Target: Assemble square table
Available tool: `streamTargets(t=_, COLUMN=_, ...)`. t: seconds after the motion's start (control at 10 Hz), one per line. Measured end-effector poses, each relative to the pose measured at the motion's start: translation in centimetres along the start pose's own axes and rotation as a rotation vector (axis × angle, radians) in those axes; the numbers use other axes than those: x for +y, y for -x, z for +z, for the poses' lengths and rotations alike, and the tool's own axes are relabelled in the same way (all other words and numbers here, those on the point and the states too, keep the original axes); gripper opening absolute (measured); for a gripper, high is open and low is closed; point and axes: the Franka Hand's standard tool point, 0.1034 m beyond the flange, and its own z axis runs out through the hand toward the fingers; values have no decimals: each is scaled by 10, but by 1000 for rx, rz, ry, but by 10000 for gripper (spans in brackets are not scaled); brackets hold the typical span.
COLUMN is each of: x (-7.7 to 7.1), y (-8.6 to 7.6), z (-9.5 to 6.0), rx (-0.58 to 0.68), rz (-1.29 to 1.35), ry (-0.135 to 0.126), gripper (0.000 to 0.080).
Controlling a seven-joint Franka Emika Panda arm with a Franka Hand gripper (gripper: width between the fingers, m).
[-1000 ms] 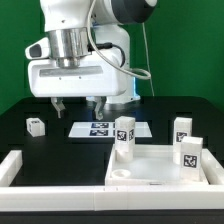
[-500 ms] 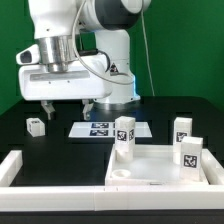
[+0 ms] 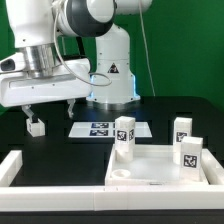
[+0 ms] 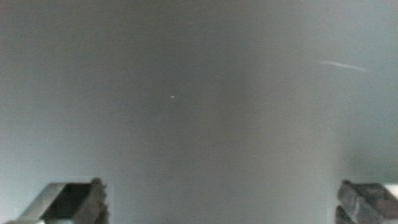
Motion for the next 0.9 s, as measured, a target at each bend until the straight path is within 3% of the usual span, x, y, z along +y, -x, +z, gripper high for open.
streamTargets(t=0.1, x=2, y=2, z=1, rx=-4, rz=-48, ry=4, gripper=648)
streamTargets(t=0.2, x=12, y=11, z=6, rx=-31, rz=-162, ry=26, gripper=648)
streamTargets(t=0.3, x=22, y=21, z=10, rx=-62, rz=-229, ry=64, gripper=648)
streamTargets(t=0.4, x=36, y=27, z=10, rx=-66, rz=-310, ry=142, gripper=648)
streamTargets(t=0.5, x=49, y=35, z=10, rx=-74, rz=-397, ry=188, gripper=648)
streamTargets(t=0.9, x=51, y=38, z=12, rx=-86, rz=-398, ry=186, gripper=648)
